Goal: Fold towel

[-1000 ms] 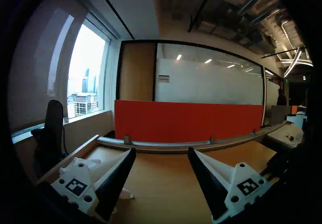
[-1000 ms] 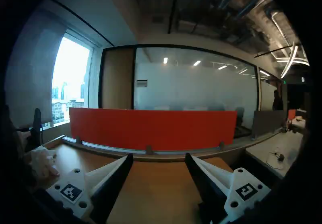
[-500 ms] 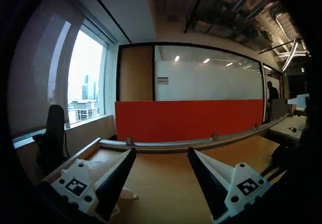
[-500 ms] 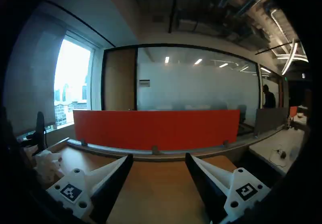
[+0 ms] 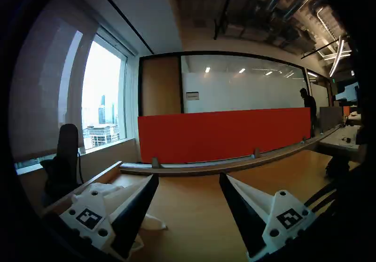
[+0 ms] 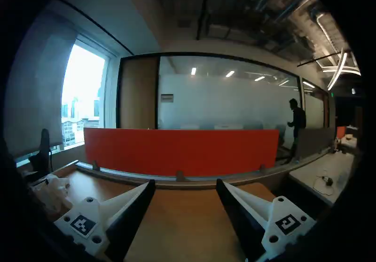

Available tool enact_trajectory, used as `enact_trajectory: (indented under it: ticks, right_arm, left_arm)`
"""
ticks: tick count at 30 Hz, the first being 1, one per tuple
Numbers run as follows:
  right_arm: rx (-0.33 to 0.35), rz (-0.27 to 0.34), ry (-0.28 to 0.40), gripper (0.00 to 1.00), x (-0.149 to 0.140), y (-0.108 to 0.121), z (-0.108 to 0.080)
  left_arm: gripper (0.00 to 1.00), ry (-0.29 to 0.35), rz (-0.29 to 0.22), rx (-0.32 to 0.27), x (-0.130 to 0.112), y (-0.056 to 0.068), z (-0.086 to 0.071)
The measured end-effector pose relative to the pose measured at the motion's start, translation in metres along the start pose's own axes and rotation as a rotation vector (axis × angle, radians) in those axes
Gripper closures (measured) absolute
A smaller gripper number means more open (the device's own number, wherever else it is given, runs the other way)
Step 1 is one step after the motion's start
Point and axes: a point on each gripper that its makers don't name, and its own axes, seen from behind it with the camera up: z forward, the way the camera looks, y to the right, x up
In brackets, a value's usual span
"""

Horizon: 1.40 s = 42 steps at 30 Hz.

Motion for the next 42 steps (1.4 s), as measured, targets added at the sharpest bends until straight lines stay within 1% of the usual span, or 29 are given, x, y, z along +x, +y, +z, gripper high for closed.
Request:
enact_trajectory:
  ticks: [9, 18, 24, 30, 33, 42]
  right_arm:
    - [0.005, -0.031, 0.006, 0.00, -0.013, -0.009, 0.006]
    - [0.007, -0.046, 0.010, 0.00, -0.026, -0.014, 0.014]
    - [0.006, -0.051, -0.002, 0.00, -0.043, -0.014, 0.016]
    - [-0.003, -0.061, 0.001, 0.00, -0.054, -0.012, 0.013]
    - [-0.007, -0.062, -0.002, 0.00, -0.055, -0.010, 0.012]
    - [-0.007, -0.052, 0.010, 0.00, -0.051, -0.008, 0.010]
  left_arm:
    - [0.04, 0.000, -0.030, 0.010, -0.045, 0.005, 0.001]
    - [0.04, -0.001, -0.018, 0.023, -0.078, 0.006, -0.002]
    - [0.04, 0.005, -0.022, 0.030, -0.093, 0.008, -0.006]
    - [0.04, 0.005, -0.025, 0.034, -0.107, 0.009, -0.007]
    - [0.04, 0.008, -0.037, 0.035, -0.110, 0.010, -0.008]
    - [0.04, 0.011, -0.032, 0.028, -0.120, 0.014, -0.008]
